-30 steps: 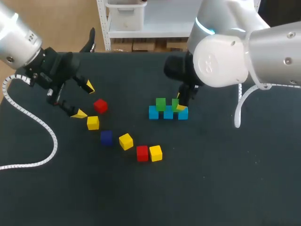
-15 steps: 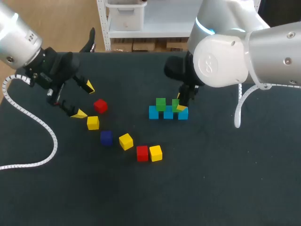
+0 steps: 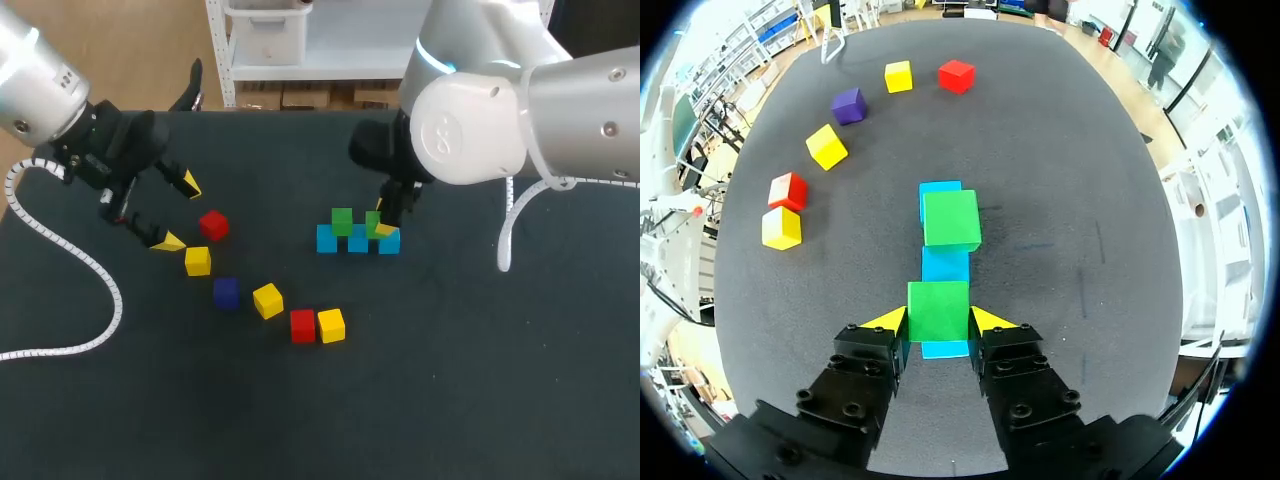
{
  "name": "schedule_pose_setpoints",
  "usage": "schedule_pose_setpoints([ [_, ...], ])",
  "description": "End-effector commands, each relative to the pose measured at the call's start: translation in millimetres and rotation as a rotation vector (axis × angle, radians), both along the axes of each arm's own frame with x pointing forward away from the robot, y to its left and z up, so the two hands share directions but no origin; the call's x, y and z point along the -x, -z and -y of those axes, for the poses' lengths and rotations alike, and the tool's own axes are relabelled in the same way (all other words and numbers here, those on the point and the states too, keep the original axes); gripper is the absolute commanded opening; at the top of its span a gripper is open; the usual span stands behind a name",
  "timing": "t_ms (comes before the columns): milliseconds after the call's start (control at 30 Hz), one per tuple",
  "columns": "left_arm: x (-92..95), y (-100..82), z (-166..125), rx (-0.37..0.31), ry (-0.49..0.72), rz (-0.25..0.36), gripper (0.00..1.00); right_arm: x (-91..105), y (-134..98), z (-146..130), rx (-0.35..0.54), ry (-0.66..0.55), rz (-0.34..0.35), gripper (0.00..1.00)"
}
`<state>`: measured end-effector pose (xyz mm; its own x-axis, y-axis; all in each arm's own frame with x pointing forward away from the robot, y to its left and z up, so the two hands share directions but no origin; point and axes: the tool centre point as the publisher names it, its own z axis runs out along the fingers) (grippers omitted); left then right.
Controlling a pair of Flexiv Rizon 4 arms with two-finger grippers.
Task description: Place the blue cubes, place green cubes on the blue cubes, place the yellow cubes on the green cubes, then place the red cubes on the yellow cubes, and place purple cube on the red cubes.
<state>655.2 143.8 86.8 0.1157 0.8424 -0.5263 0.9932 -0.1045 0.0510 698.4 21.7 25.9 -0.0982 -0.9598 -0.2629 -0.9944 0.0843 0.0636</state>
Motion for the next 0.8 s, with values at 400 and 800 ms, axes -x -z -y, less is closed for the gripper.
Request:
schedule_pose_setpoints([
  [400, 0.6, 0.6, -1.3, 0.003, 0.002, 0.003, 1.00, -2.7, 1.0, 0.4, -0.002, 0.000, -0.010, 0.01],
  [800, 0.6, 0.6, -1.3, 0.003, 0.002, 0.003, 1.00, -3.7, 1.7, 0.1, -0.004, -0.001, -0.014, 0.18],
])
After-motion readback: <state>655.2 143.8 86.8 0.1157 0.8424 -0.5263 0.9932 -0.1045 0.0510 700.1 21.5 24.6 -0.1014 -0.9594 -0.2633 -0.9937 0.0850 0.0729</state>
